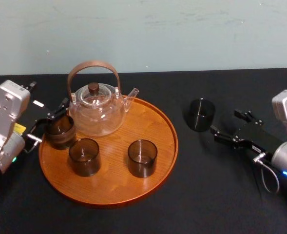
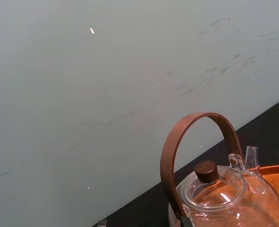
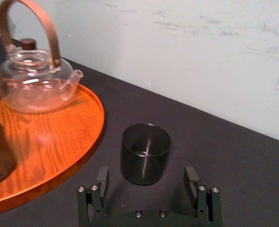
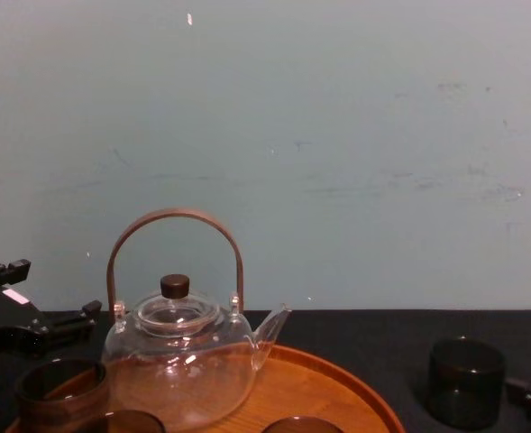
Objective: Pick up the glass from the table and place it on the tray.
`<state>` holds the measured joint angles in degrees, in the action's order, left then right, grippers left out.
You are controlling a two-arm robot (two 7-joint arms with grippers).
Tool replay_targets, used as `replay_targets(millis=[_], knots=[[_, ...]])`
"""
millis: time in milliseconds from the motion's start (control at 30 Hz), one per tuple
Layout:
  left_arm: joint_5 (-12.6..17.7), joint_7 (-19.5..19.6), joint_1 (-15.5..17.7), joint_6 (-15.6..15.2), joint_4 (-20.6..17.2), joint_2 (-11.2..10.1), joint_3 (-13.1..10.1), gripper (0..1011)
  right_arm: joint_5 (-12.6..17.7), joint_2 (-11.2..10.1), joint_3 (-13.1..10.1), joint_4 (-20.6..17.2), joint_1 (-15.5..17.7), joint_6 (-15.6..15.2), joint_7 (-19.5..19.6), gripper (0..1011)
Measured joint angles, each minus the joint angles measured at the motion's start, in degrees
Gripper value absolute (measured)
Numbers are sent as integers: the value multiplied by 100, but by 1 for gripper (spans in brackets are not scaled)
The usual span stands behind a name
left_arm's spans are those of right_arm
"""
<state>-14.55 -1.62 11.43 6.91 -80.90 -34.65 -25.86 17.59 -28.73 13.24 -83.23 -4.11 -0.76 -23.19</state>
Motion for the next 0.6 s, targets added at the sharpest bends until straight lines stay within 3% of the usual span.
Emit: replay_targets(millis=[233, 600], knots=[[0, 0, 0, 0, 0, 0, 0, 1001, -114, 203, 194, 480, -534, -311, -28, 1003], [0, 0, 0, 0, 0, 0, 0, 1001, -351, 364, 474, 914, -992, -451, -100, 1002]])
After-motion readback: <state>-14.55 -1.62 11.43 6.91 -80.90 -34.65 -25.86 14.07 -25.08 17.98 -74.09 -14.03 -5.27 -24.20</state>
